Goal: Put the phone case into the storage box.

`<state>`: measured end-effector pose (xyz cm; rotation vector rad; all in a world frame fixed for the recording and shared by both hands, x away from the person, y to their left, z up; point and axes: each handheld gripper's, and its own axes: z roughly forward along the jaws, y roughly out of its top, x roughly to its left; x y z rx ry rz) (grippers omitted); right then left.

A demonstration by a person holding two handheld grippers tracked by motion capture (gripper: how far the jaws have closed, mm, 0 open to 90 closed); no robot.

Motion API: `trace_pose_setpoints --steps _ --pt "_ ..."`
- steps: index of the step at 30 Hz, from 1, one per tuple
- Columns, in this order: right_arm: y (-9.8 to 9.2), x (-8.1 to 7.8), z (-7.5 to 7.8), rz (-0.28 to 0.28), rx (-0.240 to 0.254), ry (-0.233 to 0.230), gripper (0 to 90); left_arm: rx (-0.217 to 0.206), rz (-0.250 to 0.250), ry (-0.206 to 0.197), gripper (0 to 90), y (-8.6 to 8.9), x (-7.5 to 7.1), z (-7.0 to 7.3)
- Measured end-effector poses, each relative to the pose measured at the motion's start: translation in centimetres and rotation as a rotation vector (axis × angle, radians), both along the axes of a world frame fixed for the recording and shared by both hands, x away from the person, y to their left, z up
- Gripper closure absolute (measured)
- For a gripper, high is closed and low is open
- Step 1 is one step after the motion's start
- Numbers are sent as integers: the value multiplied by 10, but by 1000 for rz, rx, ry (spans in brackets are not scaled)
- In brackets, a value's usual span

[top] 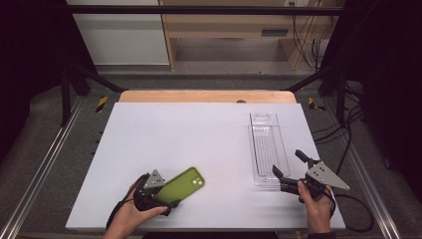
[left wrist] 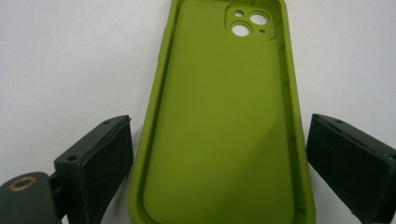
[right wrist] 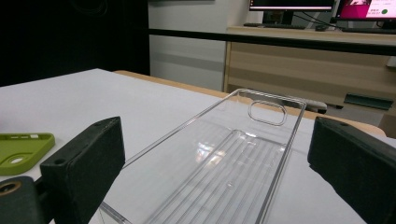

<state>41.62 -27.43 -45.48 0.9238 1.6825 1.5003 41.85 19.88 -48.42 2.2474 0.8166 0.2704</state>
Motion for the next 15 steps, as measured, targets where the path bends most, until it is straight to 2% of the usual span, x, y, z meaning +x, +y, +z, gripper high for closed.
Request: trace_pose_setpoints --steps 5,9,15 --pt "0 0 0 0 -3 0 42 9 -8 -8 88 -2 -1 0" --pt "0 0 0 -2 -1 -1 42 41 -6 -29 121 -4 -3 0" --pt "1 0 0 -1 -3 4 42 50 -15 -30 151 -5 -2 1"
